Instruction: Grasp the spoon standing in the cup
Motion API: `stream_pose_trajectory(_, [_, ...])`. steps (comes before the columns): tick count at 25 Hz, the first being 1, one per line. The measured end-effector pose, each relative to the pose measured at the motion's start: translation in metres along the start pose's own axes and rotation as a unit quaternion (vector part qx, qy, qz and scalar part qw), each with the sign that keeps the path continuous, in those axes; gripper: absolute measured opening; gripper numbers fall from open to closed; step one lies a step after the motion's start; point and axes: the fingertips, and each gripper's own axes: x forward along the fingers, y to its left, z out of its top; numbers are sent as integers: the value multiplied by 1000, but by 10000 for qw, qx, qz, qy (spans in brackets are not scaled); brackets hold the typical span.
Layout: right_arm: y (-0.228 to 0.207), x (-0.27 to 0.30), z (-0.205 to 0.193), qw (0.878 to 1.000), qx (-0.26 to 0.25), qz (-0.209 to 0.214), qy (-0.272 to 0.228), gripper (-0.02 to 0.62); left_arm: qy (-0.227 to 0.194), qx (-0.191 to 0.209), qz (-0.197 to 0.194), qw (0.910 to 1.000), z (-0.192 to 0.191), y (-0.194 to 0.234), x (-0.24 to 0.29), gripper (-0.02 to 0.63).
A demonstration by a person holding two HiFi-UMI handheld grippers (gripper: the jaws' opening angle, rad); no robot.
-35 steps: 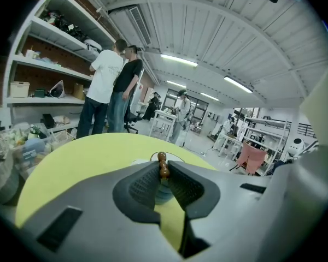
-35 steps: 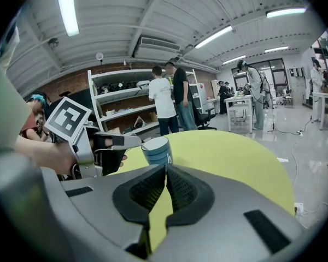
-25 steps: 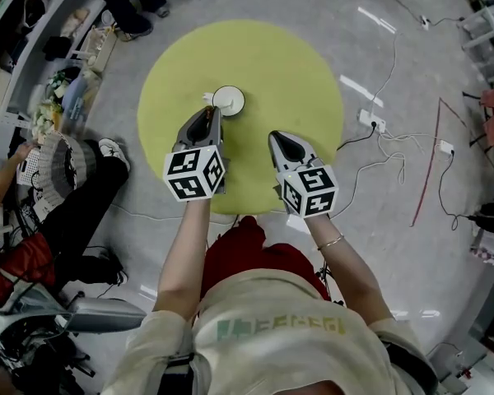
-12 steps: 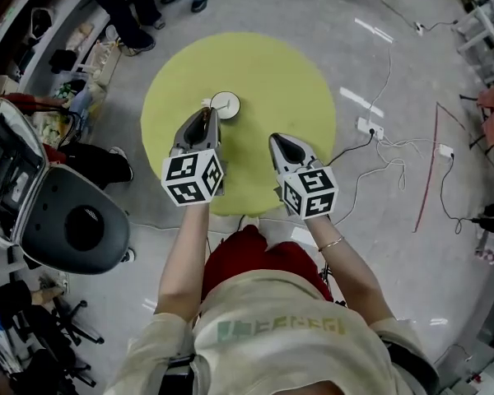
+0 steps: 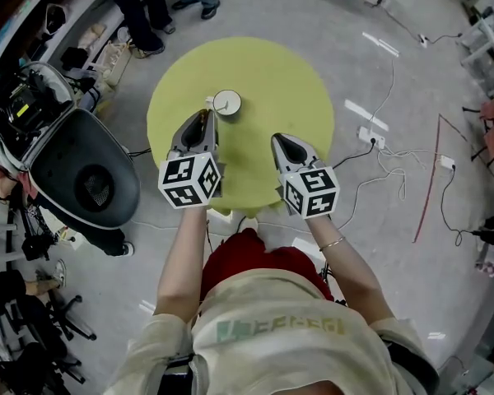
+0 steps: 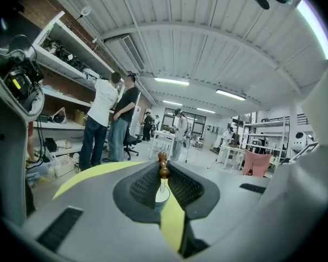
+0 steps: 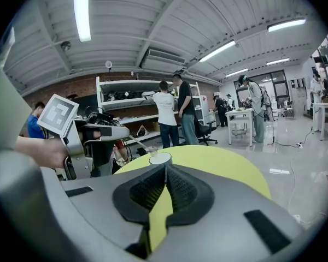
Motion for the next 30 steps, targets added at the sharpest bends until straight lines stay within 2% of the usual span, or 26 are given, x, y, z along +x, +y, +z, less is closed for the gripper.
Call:
stream_pose_trajectory(16, [17, -48, 4, 9998, -132, -20, -162, 38, -209, 71, 0, 9998, 10, -25, -54, 52])
stream_pose_trajectory(30, [18, -103, -10, 9995, -105, -54, -290, 38, -200, 83, 32, 9998, -9, -62, -101, 52])
